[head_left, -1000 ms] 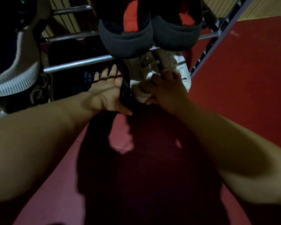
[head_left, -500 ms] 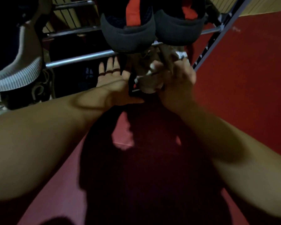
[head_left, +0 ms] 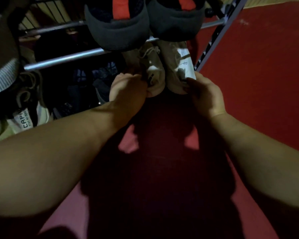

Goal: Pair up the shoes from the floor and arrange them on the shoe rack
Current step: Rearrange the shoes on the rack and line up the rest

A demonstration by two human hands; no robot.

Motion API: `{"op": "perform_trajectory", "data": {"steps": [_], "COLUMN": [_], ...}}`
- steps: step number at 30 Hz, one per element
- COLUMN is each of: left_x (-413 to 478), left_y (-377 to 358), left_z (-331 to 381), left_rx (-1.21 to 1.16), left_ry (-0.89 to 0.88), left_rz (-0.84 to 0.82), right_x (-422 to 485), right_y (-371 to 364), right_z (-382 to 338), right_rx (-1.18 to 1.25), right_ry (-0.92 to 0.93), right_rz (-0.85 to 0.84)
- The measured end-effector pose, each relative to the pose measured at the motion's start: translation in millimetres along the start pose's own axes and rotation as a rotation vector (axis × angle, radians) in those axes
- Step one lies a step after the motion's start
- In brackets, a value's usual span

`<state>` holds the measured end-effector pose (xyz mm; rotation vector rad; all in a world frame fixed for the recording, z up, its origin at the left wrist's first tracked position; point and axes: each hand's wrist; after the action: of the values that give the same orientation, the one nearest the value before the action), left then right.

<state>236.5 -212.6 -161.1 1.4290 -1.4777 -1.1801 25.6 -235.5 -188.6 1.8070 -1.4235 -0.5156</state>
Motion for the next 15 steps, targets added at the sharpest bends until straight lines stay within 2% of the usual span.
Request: {"op": "perform_trajectory", "data": {"steps": [2, 4, 6, 8, 10, 12, 15], "left_x": [-6.1, -12.8, -12.3, -10.9, -10.7, -13.6, -9.7], "left_y": [0.3, -0.6, -0.1, 1.2, -1.2, -2.1, -1.8], "left_z": [0.7, 6.7, 10.1, 10.5, 8.1, 5.5, 4.6], "left_rx": [0.011, 0.059, 0.063, 0.020, -0.045, -0.103, -0.124], "left_ry": [0.019, 0.028, 0.061, 0.070, 0.060, 0.053, 0.028], "left_rz": [-0.014, -0.031, -0.047, -0.056, -0.043, -0.038, -0.045], "right_x": [-5.7, -13.0, -2.1, 15.0, 25.1, 25.6, 16.7], "right_y": [0.7, -0.4, 1.4, 4.4, 6.7, 2.9, -6.1], "right_z": [-1.7, -3.5, -5.2, -8.0, -11.1, -12.6, -20.7], "right_rx": [0.124, 0.131, 0.128, 0.249, 0.236, 0.276, 0.210], "right_ry": [0.009, 0.021, -0.013, -0.119, -0.192, -0.268, -0.343], "right_rz": [0.067, 0.084, 0.037, 0.017, 0.004, 0.076, 0.216]}}
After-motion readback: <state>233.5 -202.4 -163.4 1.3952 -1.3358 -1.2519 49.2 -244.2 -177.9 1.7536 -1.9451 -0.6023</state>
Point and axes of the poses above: each hand's wrist, its own x-axis towards the middle knuckle, its own y-axis out of the back of the hand, z = x × y, and after that the axes turned 12 degrees about x, right-handed
